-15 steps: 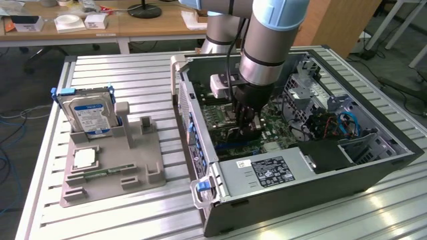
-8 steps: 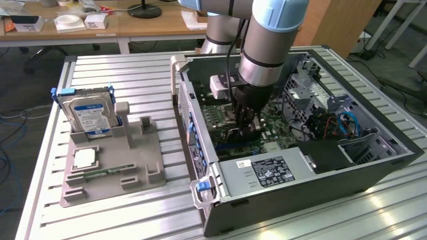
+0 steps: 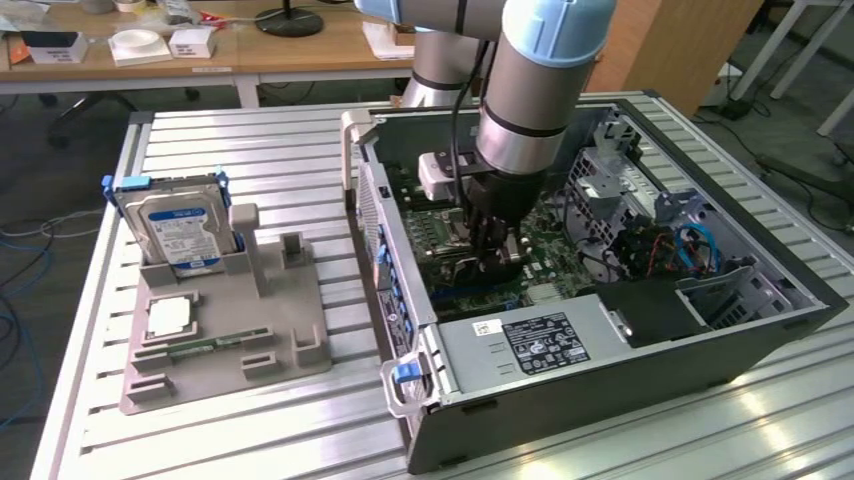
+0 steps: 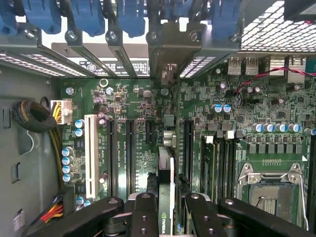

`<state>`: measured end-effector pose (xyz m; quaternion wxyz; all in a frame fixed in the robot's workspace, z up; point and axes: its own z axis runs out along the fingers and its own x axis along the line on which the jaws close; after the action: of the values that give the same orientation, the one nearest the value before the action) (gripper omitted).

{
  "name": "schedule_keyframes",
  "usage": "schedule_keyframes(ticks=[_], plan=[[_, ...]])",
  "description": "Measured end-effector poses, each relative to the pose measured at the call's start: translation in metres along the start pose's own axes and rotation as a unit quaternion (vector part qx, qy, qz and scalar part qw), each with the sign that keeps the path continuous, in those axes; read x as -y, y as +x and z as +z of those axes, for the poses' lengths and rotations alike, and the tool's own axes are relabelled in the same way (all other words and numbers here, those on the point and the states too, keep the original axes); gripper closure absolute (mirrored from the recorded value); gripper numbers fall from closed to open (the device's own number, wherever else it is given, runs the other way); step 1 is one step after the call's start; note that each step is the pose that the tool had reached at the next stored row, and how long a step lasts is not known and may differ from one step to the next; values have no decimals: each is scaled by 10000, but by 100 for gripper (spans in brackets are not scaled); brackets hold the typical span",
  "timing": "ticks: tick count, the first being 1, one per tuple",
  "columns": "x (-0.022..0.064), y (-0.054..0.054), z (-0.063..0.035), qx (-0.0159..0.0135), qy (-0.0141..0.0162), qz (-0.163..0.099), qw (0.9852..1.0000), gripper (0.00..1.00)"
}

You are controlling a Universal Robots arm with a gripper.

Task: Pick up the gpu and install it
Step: 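Insert the gpu into the slot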

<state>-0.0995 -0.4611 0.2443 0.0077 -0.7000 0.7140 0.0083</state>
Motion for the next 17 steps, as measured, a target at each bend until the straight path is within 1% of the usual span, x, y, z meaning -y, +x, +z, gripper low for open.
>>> schedule_keyframes(ticks=[7, 9, 11, 17], plan=[[-1, 0, 2, 2, 1, 1, 10000, 74], [-3, 1, 21, -4, -2, 0, 10000, 74], [-10, -1, 41, 5, 1, 3, 10000, 74], [-8, -1, 39, 2, 1, 1, 10000, 74]])
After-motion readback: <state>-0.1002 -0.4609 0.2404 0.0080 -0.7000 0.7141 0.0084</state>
